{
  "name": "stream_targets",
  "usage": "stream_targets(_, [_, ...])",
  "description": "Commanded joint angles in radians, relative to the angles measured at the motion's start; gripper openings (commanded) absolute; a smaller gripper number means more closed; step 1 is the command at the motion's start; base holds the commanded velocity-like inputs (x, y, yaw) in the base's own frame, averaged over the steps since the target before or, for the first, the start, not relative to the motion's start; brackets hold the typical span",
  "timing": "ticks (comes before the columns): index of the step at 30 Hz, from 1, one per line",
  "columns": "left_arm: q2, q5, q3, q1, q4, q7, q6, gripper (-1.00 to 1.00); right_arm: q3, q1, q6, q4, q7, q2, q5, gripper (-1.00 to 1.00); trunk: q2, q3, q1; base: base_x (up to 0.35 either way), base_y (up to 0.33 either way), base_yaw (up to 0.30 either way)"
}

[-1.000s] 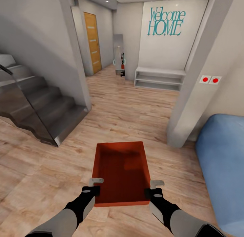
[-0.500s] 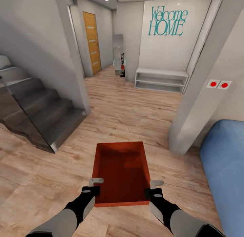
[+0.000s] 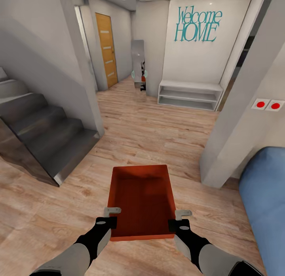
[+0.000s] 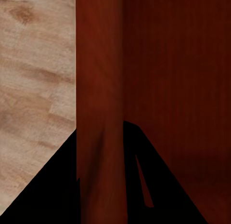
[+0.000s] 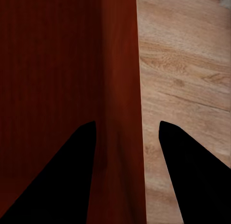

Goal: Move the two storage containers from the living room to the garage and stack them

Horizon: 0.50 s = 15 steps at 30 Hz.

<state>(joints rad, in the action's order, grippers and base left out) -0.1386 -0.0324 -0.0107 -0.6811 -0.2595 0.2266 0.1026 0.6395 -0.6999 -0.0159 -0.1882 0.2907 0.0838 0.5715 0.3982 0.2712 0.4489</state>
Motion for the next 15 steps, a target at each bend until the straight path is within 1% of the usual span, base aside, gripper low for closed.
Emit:
stream_targets(1, [0.094,0.049,-0.028,0.0,-0.001,-0.073,0.006,-1.0,-0.034,-0.001,-0.025,-0.007,0.002,-0.017,-0.004,-1.0,0.002,0.002,0.001,0.324,0.0,0.0])
stream_targets(15, [0.093,0.051,-0.028,0.0,-0.001,-0.073,0.006,-1.0,-0.034,-0.001,-0.025,-0.007,0.002,-0.016,-0.004,-1.0,0.002,0.002,0.001,0.324,0.0,0.0])
